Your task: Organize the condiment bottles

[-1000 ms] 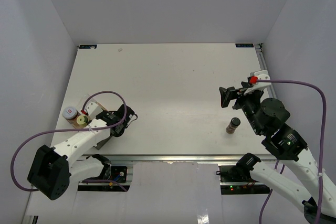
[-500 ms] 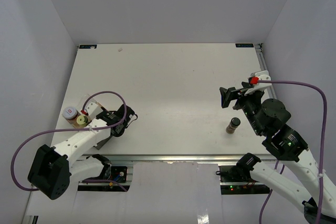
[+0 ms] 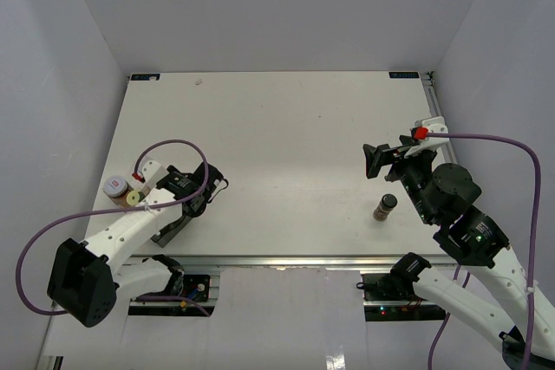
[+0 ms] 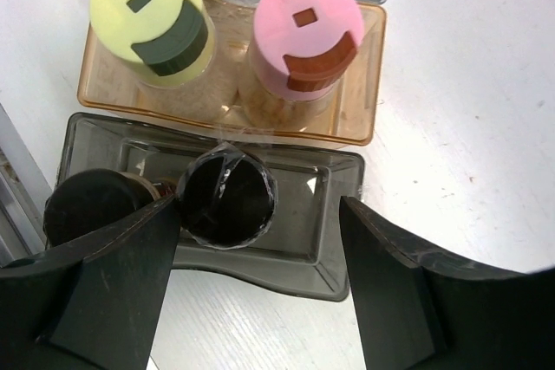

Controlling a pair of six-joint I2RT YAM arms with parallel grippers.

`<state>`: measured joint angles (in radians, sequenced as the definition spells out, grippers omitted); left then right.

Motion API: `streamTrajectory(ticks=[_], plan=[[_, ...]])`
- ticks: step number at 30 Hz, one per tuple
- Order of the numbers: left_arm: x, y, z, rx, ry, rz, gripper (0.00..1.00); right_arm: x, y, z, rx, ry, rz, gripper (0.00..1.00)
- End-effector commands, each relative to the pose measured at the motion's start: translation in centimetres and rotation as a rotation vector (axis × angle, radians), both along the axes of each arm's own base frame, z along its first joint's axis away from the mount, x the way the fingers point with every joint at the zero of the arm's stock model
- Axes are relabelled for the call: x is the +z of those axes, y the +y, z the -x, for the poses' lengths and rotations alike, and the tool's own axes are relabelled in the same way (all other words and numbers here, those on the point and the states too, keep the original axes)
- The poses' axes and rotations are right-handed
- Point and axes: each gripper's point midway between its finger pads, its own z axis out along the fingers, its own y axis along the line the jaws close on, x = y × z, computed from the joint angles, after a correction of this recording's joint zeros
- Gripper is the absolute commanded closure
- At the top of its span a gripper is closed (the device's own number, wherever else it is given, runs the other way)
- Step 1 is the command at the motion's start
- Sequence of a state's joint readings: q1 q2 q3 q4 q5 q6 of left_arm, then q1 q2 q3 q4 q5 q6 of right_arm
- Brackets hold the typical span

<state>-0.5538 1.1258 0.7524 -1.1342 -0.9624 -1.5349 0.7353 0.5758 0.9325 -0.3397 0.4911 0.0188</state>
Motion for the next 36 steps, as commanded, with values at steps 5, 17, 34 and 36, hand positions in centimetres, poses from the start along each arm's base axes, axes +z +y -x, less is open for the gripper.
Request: streamTrajectory(ticks=[5, 17, 34, 36], plan=[[2.4, -0.2, -0.6, 0.006, 0.011, -0.019, 0.17, 1.4, 0.0, -0.2, -0.009, -0.037, -0.031, 0.09], [4.9, -0.2, -1.0, 0.008, 0.002, -0.029, 0.17, 1.6, -0.1, -0.1, -0.014, -0.042, -0.032, 0.10], [11.3, -26.8, -9.4, -1.345, -0.011, 0.239, 0.22, -5.4, -2.0, -3.0, -0.312, 0.247, 0.045, 0.09], [12.4, -29.2, -8.9, -1.434, -0.029, 0.250, 0.22, -6.8, -1.9, -3.0, -0.341, 0.306, 0.009, 0.09]])
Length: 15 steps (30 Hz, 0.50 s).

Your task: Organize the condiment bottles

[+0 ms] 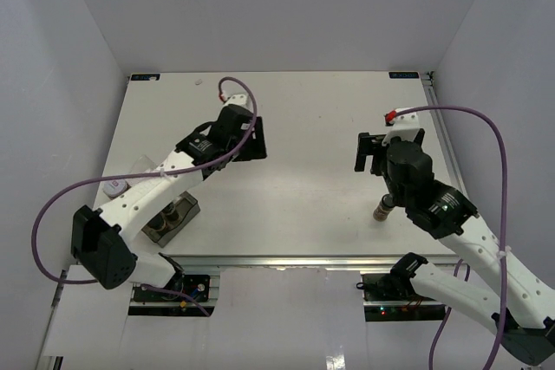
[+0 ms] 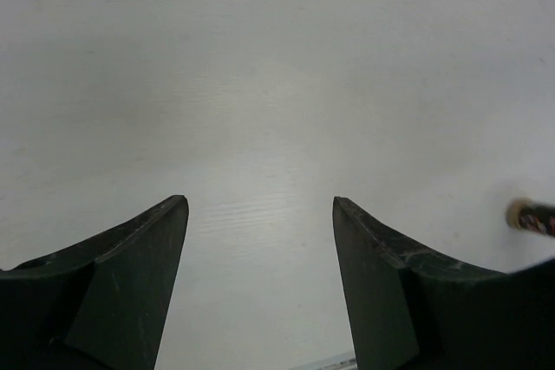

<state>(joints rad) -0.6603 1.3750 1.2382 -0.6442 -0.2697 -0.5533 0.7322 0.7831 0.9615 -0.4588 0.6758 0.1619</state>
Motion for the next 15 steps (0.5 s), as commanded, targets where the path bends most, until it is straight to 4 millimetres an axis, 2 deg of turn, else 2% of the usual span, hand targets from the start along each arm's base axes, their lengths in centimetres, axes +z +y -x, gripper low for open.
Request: streamTrajectory(ticks=[1, 4, 6, 10, 12, 15], plan=[[3.3, -8.0, 1.7, -0.354, -0.064, 0.095, 0.22, -1.9, -1.4, 0.2, -0.166, 0.097, -0.075, 0.09], [3.8, -9.5, 2.7, -0.412, -0.072, 0.123, 0.21, -4.3, -2.2, 0.9, -0.254, 0.170, -0.123, 0.06], [3.7, -9.4, 2.8, -0.408, -0.077, 0.126, 0.21, -6.2, -2.9, 1.9, -0.303, 0.230, -0.124, 0.05], [2.5, -8.1, 3.2, -0.380, -0.067, 0.091, 0.21, -8.4, -4.4, 3.6, -0.441, 0.292, -0.209, 0.00], [2.3, -7.7, 3.5, -0.379, -0.075, 0.096, 0.20, -10.1, -5.2, 4.9, -0.490, 0.338, -0.220, 0.06], [2.3, -7.0, 3.9, -0.371, -0.085, 0.092, 0.19, -11.3, -6.1, 5.8, -0.561, 0.351, -0.264, 0.10]])
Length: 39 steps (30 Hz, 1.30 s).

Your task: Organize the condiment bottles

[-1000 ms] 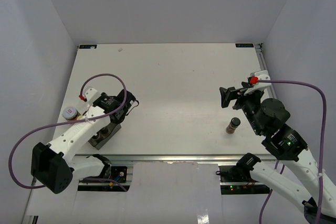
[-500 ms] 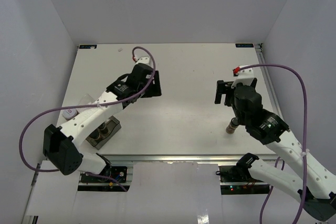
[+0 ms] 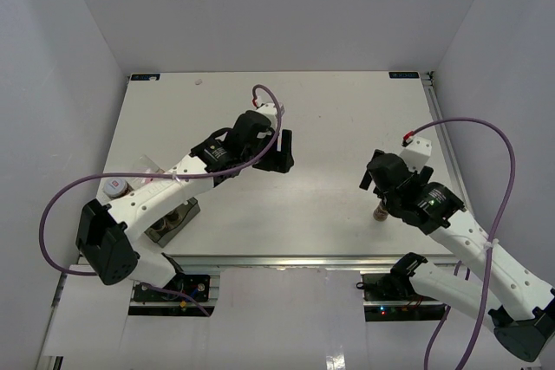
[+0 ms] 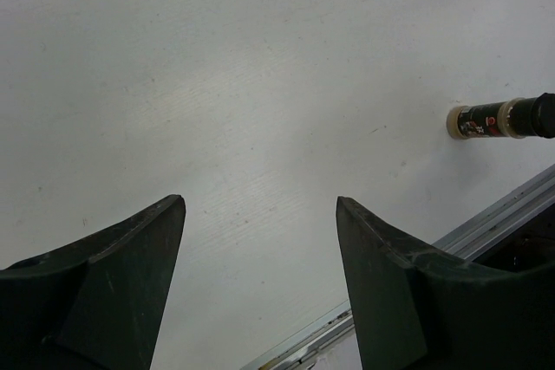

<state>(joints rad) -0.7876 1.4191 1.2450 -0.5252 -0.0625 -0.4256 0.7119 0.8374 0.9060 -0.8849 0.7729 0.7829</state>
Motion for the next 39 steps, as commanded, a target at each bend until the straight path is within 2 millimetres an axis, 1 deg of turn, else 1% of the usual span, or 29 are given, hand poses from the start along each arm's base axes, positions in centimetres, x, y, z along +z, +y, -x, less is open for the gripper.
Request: streamTrajectory(ticks=[1, 5, 9, 12, 17, 20, 24, 26, 29, 34, 39], plan=[[1.9, 1.2, 0.6, 0.003, -0.059, 0.028, 0.18, -2.1, -2.8, 2.1, -0.216, 0.023, -0.059, 0.10], [1.2, 2.2, 0.6, 0.029, -0.063, -0.015, 0.17, -2.9, -3.3, 2.4, -0.258, 0.035, -0.064, 0.11], [0.9, 2.5, 0.8, 0.031, -0.059, -0.022, 0.17, -3.9, -3.5, 2.3, -0.282, 0.065, -0.046, 0.11], [0.6, 2.8, 1.0, 0.036, -0.059, -0.026, 0.16, -4.8, -3.4, 2.0, -0.267, 0.077, -0.035, 0.12], [0.2, 3.3, 1.0, 0.046, -0.062, -0.040, 0.16, -6.1, -3.1, 1.6, -0.244, 0.088, -0.046, 0.13], [-0.1, 3.3, 1.0, 0.048, -0.058, -0.047, 0.16, -6.7, -3.5, 1.4, -0.253, 0.098, -0.034, 0.14], [-0.4, 3.3, 1.0, 0.050, -0.054, -0.047, 0.16, -7.2, -3.2, 0.3, -0.223, 0.091, -0.043, 0.17], [-0.7, 3.4, 1.0, 0.053, -0.049, -0.056, 0.15, -7.8, -3.4, 0.1, -0.212, 0.107, -0.038, 0.19], [-1.1, 3.5, 0.9, 0.054, -0.046, -0.068, 0.15, -8.2, -3.5, -0.4, -0.207, 0.111, -0.035, 0.23], [-1.6, 3.5, 0.7, 0.057, -0.043, -0.087, 0.15, -8.1, -2.9, -1.3, -0.179, 0.100, -0.038, 0.26], [-2.0, 3.4, 0.5, 0.058, -0.038, -0.095, 0.15, -8.9, -2.3, -1.4, -0.142, 0.133, -0.037, 0.28]])
